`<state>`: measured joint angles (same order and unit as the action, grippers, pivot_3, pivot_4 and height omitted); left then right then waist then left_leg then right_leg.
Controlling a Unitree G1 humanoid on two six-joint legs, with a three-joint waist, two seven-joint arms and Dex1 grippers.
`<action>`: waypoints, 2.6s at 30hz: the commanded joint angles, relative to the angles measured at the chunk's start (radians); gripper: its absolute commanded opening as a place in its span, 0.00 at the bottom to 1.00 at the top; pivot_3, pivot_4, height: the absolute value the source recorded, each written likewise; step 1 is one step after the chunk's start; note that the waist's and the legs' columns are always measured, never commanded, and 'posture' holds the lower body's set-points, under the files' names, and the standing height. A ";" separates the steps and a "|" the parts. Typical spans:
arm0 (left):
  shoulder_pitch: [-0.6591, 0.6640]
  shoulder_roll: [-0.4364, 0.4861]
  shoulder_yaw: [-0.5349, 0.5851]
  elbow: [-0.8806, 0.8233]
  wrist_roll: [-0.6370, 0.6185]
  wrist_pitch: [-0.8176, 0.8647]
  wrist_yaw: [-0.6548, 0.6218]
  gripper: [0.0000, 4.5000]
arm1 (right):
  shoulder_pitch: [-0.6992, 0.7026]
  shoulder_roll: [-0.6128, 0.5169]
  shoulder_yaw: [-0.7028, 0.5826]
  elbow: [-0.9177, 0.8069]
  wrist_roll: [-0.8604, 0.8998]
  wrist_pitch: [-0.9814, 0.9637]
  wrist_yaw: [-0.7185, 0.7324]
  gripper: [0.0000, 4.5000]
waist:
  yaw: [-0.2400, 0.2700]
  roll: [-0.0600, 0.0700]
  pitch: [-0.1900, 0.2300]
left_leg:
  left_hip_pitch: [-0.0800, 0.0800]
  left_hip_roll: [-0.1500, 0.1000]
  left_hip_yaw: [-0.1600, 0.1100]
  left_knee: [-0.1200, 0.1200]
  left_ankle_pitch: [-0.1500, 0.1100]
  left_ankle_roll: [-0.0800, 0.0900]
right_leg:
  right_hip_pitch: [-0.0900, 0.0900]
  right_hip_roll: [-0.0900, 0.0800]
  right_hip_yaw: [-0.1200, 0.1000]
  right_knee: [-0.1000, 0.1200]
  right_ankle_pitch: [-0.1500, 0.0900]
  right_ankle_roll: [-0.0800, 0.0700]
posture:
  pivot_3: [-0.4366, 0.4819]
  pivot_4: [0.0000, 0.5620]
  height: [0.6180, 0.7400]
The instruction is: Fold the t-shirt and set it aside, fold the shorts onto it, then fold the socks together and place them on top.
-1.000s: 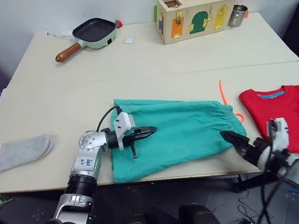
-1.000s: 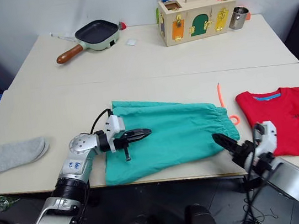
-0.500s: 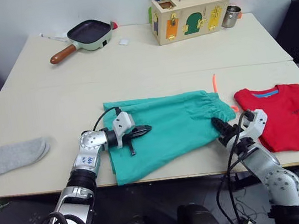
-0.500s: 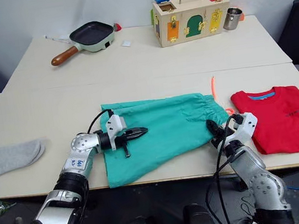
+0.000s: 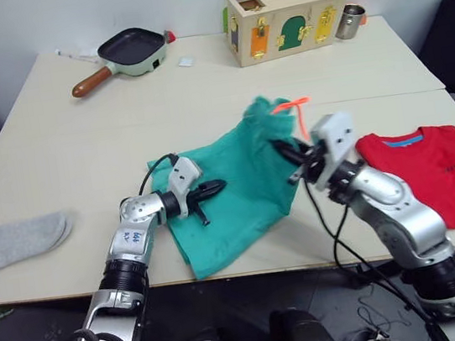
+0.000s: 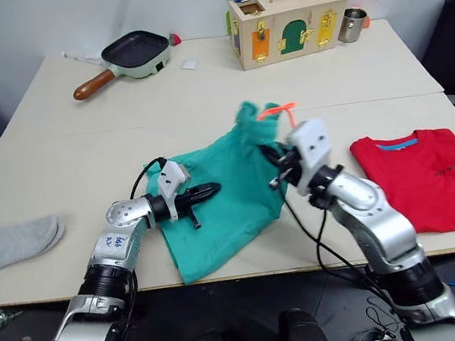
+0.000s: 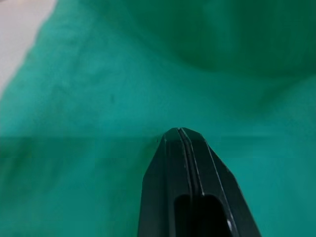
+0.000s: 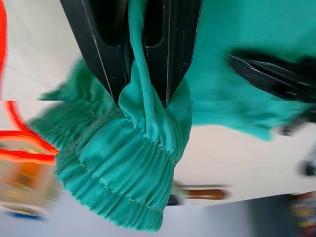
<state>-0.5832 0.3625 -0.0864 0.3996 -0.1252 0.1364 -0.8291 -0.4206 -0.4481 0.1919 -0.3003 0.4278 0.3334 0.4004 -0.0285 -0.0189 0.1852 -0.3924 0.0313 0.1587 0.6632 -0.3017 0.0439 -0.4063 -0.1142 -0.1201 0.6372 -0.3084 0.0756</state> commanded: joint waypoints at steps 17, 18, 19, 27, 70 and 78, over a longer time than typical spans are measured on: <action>0.268 0.176 0.159 -0.391 -0.131 0.239 0.034 0.00 | -0.105 0.155 0.264 0.159 -0.214 -0.313 0.407 0.00 | 0.000 0.000 0.000 | -0.002 -0.001 0.000 0.002 0.000 0.001 | -0.002 -0.002 0.001 0.001 0.000 -0.001 | 0.48 0.27 1.00; 0.273 0.177 0.165 -0.397 -0.134 0.250 0.042 0.00 | -0.119 0.168 0.269 0.175 -0.217 -0.360 0.433 0.00 | 0.000 0.000 0.000 | -0.002 -0.001 0.000 0.002 0.000 0.001 | -0.002 -0.002 0.001 0.001 0.000 -0.001 | 0.48 0.27 1.00; 0.276 0.178 0.168 -0.401 -0.135 0.258 0.048 0.00 | -0.128 0.178 0.271 0.188 -0.220 -0.395 0.455 0.00 | -0.001 0.000 0.000 | -0.002 -0.001 0.000 0.002 0.000 0.001 | -0.002 -0.002 0.001 0.001 0.000 -0.001 | 0.48 0.27 1.00; 0.315 0.184 0.198 -0.397 -0.156 0.286 0.074 0.00 | -0.204 0.217 0.370 0.356 -0.349 -0.336 0.539 0.00 | -0.003 0.000 0.000 | -0.001 -0.001 0.001 0.002 0.000 0.000 | -0.002 -0.002 0.001 0.005 -0.001 -0.001 | 0.48 0.27 1.00; 0.182 0.221 0.042 -0.308 -0.161 0.229 0.094 0.00 | -0.025 0.080 0.190 0.461 -0.299 -0.294 0.727 0.01 | -0.001 0.000 0.001 | 0.001 0.000 0.004 0.001 0.000 -0.003 | -0.004 0.000 0.008 0.006 -0.002 -0.004 | 0.48 0.27 1.00; 0.172 0.171 0.158 -0.189 -0.207 0.026 0.065 0.00 | 0.003 0.079 0.162 0.401 -0.193 -0.294 0.823 0.01 | 0.000 0.000 0.001 | 0.003 0.000 0.003 0.001 0.000 -0.003 | -0.003 -0.001 0.008 0.005 -0.002 -0.004 | 0.48 0.27 1.00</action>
<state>-0.4043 0.5240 0.0204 0.2071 -0.3121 0.1982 -0.7531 -0.4206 -0.3668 0.3652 0.1432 0.1876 0.0298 1.1853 -0.0280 -0.0191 0.1858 -0.3897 0.0309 0.1617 0.6642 -0.3016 0.0407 -0.4094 -0.1150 -0.1126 0.6426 -0.3107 0.0713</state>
